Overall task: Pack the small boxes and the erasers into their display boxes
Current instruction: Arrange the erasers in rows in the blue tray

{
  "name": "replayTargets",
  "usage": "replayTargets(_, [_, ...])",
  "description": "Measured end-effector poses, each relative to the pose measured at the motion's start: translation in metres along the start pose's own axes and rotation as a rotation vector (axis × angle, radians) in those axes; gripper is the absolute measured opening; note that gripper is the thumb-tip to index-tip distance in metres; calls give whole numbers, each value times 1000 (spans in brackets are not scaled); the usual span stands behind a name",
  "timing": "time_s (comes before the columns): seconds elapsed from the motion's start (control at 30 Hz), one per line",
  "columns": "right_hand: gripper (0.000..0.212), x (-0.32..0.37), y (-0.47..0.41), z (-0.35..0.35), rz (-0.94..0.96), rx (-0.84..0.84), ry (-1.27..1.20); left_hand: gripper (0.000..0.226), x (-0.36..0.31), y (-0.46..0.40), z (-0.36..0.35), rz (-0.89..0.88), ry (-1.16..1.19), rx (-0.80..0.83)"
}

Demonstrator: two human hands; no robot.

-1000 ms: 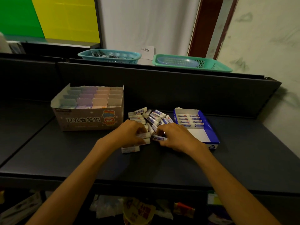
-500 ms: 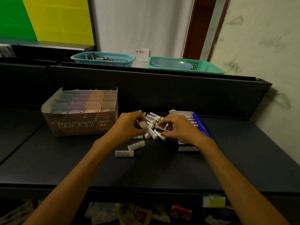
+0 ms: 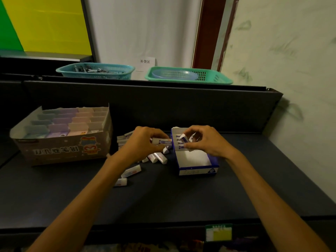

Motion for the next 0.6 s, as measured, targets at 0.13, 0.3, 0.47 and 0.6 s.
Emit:
replayTargets(0.13, [27,-17,6,12,-46,-75,-148,29,-8,-10,-13,-18,-28,5])
replayTargets(0.3, [29,-37,13,21,-66,-62,-202,30,-15,-21,-27,2,-41,11])
replayTargets(0.47, [30,-44,18,27,-23,7,-37,32,-28,-28,-38,-7,-60,4])
replayTargets(0.6, [25,-50,22,34,0,-42,20,31,-38,-35,-49,-13,-48,-21])
Point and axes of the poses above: each hand's wrist, its own y-axis away from the middle knuckle, its own z-axis out of the back of the hand, x = y × z, the point moved 4 cm from there along -y, towards the middle knuckle, and after that the axes turned 15 degrees about z, right-handed, at the moved point
